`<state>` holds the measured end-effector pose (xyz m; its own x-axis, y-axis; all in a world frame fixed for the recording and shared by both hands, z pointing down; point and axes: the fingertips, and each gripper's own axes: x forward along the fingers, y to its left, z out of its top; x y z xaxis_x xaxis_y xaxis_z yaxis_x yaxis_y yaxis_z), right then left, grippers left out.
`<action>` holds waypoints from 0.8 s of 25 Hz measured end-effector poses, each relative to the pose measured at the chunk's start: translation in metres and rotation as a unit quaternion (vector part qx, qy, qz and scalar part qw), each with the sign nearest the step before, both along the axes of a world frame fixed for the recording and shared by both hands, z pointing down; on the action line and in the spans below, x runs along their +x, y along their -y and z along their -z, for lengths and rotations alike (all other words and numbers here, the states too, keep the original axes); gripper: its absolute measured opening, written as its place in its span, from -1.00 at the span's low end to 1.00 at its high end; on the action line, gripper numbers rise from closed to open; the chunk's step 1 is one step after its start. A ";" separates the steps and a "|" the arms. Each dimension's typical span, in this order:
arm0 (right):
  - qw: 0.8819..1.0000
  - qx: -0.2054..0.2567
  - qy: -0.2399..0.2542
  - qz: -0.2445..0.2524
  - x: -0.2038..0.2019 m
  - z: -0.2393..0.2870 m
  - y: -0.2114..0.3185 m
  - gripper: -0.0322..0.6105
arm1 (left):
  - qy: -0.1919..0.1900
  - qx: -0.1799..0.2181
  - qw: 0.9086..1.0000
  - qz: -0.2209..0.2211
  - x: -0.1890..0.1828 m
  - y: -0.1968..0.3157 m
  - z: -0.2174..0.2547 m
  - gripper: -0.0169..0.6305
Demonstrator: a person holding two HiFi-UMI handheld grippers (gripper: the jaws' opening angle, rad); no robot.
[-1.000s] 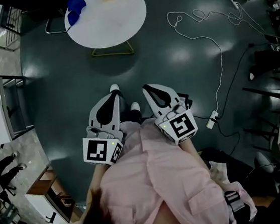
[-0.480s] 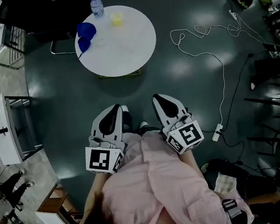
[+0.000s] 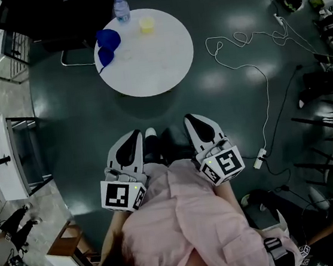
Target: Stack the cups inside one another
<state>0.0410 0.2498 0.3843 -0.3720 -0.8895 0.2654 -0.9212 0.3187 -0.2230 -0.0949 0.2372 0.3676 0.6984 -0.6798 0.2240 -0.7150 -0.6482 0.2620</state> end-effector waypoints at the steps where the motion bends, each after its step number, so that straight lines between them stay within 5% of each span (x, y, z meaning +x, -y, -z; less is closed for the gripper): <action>1: 1.000 -0.002 0.001 0.000 -0.001 -0.001 0.002 -0.80 | 0.001 -0.003 1.000 -0.002 0.000 0.002 -0.001 -0.89; 9: 1.000 -0.018 0.005 0.002 0.006 -0.009 0.023 -0.80 | -0.010 -0.037 0.999 0.004 0.011 0.021 -0.008 -0.89; 20: 0.999 -0.017 0.006 0.027 0.030 -0.010 0.104 -0.80 | -0.004 -0.021 1.000 0.021 0.041 0.097 -0.013 -0.89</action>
<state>0.0711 0.1461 0.3938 -0.4218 -0.8587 0.2909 -0.9004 0.3593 -0.2453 -0.0535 0.1406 0.3802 0.6719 -0.6983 0.2469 -0.7385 -0.6065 0.2946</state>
